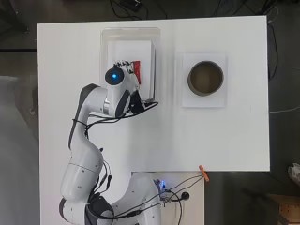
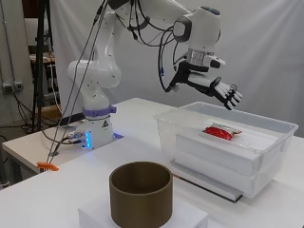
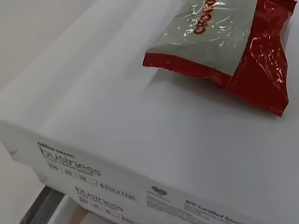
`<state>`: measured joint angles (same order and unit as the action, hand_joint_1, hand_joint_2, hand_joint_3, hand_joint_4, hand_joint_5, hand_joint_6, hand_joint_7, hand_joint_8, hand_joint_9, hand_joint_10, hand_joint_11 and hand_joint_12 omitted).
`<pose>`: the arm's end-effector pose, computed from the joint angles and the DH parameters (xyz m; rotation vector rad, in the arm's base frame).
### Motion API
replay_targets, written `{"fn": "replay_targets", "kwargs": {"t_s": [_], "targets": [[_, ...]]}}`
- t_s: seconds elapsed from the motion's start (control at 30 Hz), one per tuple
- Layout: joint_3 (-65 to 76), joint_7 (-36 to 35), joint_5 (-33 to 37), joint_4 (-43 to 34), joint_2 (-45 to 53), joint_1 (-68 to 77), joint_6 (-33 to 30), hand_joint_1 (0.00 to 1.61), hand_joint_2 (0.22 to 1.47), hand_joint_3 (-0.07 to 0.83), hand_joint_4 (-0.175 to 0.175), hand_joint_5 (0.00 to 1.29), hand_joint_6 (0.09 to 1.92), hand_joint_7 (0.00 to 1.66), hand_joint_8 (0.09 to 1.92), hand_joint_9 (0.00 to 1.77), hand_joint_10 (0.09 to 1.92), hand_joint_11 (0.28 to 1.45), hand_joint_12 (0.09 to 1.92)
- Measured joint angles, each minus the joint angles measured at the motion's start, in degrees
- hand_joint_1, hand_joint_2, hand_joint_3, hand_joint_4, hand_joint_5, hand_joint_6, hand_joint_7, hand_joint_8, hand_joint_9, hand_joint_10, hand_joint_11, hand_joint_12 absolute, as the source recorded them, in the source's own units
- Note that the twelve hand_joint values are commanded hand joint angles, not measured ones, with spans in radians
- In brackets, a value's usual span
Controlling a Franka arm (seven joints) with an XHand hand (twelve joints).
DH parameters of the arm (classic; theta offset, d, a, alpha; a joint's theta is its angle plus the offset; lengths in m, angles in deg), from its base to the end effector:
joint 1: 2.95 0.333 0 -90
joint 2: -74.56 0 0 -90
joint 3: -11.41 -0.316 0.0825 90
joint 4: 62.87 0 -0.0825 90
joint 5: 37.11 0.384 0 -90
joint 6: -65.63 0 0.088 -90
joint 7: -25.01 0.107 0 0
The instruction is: Teleoperate dual arm-hand system to remove items from a box
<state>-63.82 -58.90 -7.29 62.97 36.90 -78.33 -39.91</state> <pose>0.4837 0.0770 0.4148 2.5706 1.7225 -0.2528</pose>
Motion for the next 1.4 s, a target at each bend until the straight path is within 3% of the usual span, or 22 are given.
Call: {"fn": "replay_targets", "kwargs": {"t_s": [0.17,0.47,0.53,0.6,0.63,0.67,0.7,0.73,0.77,0.8,0.87,0.93,0.97,1.0,1.1,1.2,1.27,1.4], "targets": [[-7.41,1.98,-0.35,-2.81,0.91,-8.3,1.14,0.26,0.88,0.0,-0.035,0.1,0.09,0.23,0.09,0.38,0.09,0.5,0.09],[-13.0,3.62,-2.08,-3.31,0.86,-16.08,1.67,0.26,0.87,-0.001,-0.039,0.09,0.09,0.21,0.09,0.36,0.09,0.47,0.09],[-13.94,3.42,-2.43,-3.5,0.74,-17.14,1.64,0.41,0.93,0.006,-0.028,0.14,0.09,0.25,0.09,0.42,0.09,0.52,0.09],[-14.61,3.0,-2.88,-4.41,0.19,-17.49,1.99,0.43,0.89,-0.022,-0.024,0.05,0.09,0.1,0.09,0.28,0.09,0.45,0.09],[-16.31,3.16,-3.75,-5.43,-0.57,-18.86,2.94,0.8,0.97,-0.012,-0.004,0.26,0.09,0.31,0.45,0.52,0.4,0.58,0.09],[-18.41,3.4,-4.81,-7.0,-1.55,-20.67,4.45,1.0,1.08,0.016,-0.06,0.48,0.47,0.49,0.97,0.75,1.0,0.7,0.61],[-20.48,3.28,-5.57,-8.88,-2.4,-22.54,5.93,1.02,1.14,0.025,-0.008,0.62,0.85,0.7,1.4,0.96,1.43,0.79,1.11],[-22.7,2.4,-5.73,-11.32,-2.94,-24.76,7.38,1.0,1.17,0.02,0.067,0.7,1.07,0.84,1.64,1.09,1.68,0.83,1.41],[-24.28,1.23,-4.74,-13.1,-3.1,-26.4,8.01,0.98,1.19,0.012,0.118,0.76,1.16,0.91,1.74,1.16,1.78,0.82,1.56],[-25.31,0.18,-2.88,-14.31,-3.22,-27.32,8.4,0.97,1.19,0.006,0.147,0.79,1.2,0.95,1.77,1.19,1.82,0.81,1.62],[-26.17,0.19,1.01,-14.9,-3.44,-27.62,9.24,0.96,1.2,0.002,0.166,0.81,1.24,0.96,1.78,1.19,1.82,0.78,1.65],[-25.78,0.55,1.05,-15.27,-3.53,-27.44,10.5,0.95,1.21,0.005,0.156,0.78,1.3,0.91,1.84,1.14,1.83,0.76,1.65],[-24.49,0.5,0.01,-16.38,-3.51,-26.6,11.35,1.03,1.24,0.007,0.035,0.74,1.29,0.83,1.82,1.09,1.86,0.74,1.66],[-22.95,0.52,-0.52,-17.68,-3.35,-25.94,12.16,1.09,1.27,0.008,-0.06,0.7,1.29,0.76,1.8,1.04,1.88,0.73,1.68],[-18.0,-0.21,-0.33,-21.73,-3.4,-22.2,13.58,0.94,1.29,0.008,0.068,0.66,1.49,0.73,1.92,1.0,1.92,0.76,1.78],[-10.93,-1.45,1.07,-21.67,-3.32,-18.63,12.45,1.05,1.32,0.106,-0.06,0.57,1.52,0.59,1.92,0.91,1.92,0.71,1.79],[-6.88,-1.95,1.73,-21.31,-3.22,-18.29,12.66,1.1,1.32,0.078,-0.123,0.6,1.44,0.58,1.9,0.88,1.92,0.67,1.76],[2.28,3.33,-1.42,-19.45,-2.23,-13.74,13.56,1.14,1.32,0.016,-0.162,0.62,1.35,0.64,1.82,0.89,1.92,0.67,1.74]]}}
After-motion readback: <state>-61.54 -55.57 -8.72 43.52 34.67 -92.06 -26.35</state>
